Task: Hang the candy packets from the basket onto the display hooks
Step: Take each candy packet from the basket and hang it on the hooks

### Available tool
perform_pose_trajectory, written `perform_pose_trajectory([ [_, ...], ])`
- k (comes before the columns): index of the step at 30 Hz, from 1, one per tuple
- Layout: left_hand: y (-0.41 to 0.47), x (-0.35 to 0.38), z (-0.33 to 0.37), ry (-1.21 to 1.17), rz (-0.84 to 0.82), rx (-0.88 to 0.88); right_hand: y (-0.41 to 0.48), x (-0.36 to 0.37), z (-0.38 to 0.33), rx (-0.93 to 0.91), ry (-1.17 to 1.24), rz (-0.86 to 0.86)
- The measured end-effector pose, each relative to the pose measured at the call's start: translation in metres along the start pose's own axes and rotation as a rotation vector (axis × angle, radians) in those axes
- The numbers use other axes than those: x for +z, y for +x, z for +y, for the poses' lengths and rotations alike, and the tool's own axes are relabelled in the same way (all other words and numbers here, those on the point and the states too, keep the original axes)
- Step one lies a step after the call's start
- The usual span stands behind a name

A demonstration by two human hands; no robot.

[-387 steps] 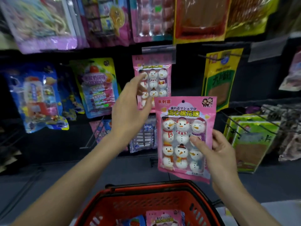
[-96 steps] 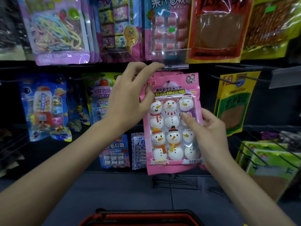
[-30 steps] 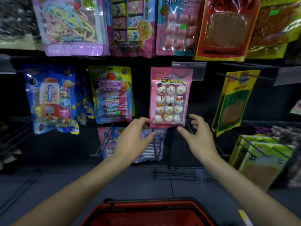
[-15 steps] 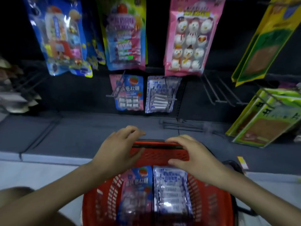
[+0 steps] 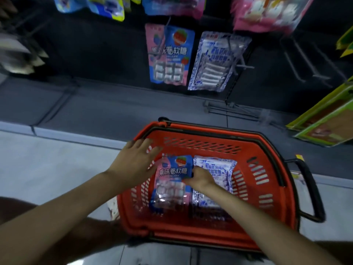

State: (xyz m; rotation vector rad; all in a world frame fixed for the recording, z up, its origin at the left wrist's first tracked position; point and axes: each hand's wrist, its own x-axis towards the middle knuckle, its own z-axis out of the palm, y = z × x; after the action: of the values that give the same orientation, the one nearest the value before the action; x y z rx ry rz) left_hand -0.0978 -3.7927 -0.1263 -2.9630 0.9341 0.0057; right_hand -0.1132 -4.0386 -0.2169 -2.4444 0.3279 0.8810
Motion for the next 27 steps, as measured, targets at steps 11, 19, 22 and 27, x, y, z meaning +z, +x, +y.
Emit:
perform_pose_trajectory([
  [11,-0.01,0.023,-0.017,0.024,-0.05,0.053,0.04,0.059,-0.009,0.339,0.387,0.251],
  [19,-0.005,0.018,-0.013,0.053,-0.046,0.023,0.033,0.04,-0.006,0.018,0.384,0.143],
  [22,0.001,0.009,-0.007,0.008,-0.033,-0.01,0.015,0.013,0.002,-0.079,0.4,0.156],
  [27,0.012,0.002,0.006,-0.126,-0.005,-0.116,-0.022,-0.049,0.008,-0.267,0.414,0.228],
])
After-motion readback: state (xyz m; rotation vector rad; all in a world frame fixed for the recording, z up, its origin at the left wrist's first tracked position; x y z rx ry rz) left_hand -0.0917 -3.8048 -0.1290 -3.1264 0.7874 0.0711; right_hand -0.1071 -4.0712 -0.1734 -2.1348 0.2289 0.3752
